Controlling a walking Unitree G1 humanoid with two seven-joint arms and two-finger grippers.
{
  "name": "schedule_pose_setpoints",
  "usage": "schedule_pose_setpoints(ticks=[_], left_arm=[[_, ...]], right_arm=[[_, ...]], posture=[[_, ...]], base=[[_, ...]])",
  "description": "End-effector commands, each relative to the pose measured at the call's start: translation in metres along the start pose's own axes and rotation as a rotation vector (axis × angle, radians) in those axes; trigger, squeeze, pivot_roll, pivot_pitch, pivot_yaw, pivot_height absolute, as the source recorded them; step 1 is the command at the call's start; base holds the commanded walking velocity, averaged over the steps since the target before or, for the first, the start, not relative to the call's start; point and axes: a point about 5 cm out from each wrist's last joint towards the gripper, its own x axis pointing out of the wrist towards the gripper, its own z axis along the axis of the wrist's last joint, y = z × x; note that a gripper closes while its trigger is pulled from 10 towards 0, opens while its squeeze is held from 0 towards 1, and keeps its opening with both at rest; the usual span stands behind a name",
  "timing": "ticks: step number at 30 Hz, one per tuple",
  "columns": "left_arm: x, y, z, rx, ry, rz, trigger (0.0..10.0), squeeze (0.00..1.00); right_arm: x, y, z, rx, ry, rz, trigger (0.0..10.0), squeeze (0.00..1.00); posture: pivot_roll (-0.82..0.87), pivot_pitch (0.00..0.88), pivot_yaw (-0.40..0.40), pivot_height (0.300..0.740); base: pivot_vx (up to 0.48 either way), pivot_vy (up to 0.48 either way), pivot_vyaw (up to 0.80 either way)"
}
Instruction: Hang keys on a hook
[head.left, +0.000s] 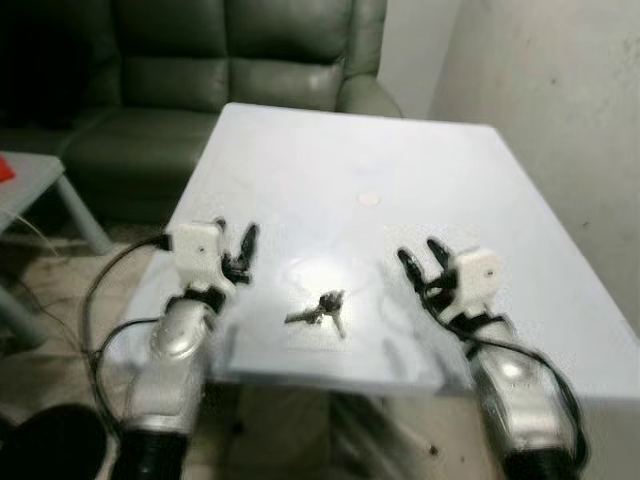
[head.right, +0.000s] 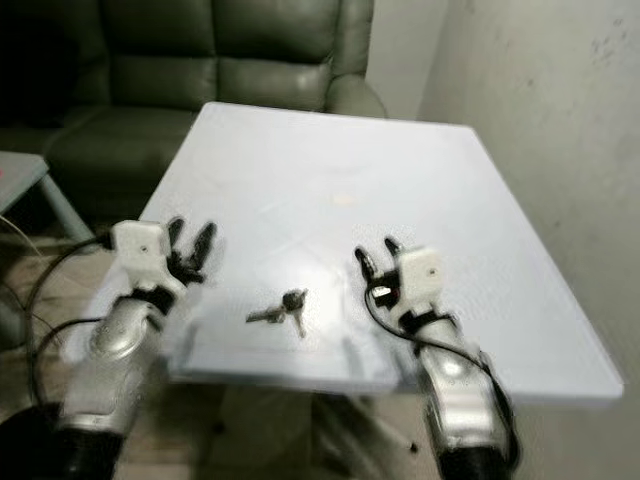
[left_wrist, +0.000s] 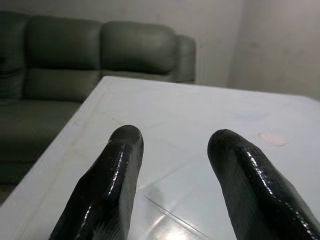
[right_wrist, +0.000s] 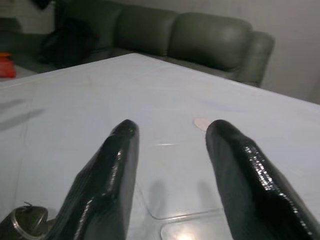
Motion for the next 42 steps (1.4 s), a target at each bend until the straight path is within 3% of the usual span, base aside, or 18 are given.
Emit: schedule_pose_setpoints(ticks=[1,3,12,23,42], left_arm=[[0.0,-0.012,0.002,-0.002,-0.022,-0.041,10.0,0.0],[-0.002,-0.015,0.001,0.018,-0.021,-0.05,10.0,0.0],[-0.014,-0.036,-0.008,-0.05,0.0,-0.139,10.0,0.0],[-0.012,-0.027,-0.006,-0.057,0.001,-0.104,10.0,0.0],[-0.006,-0.025,-0.003,-0.056,-0.007,-0.102,10.0,0.0]], right_arm=[[-0.005,-0.008,0.0,-0.033,0.011,-0.005,10.0,0.0],[-0.006,-0.009,-0.001,-0.052,0.02,0.007,10.0,0.0],[-0.007,-0.021,-0.001,-0.147,0.058,0.065,10.0,0.0],[-0.005,-0.015,-0.001,-0.132,0.048,0.09,10.0,0.0],[-0.006,-0.015,-0.002,-0.104,0.045,0.065,10.0,0.0]], posture=[[0.01,0.066,-0.054,0.74],[0.01,0.07,-0.055,0.74],[0.01,0.087,-0.064,0.74],[0.02,0.09,-0.074,0.74],[0.01,0.079,-0.068,0.74]], base=[[0.0,0.0,0.0],[0.0,0.0,0.0],[0.0,0.0,0.0],[0.0,0.0,0.0],[0.0,0.48,0.0]])
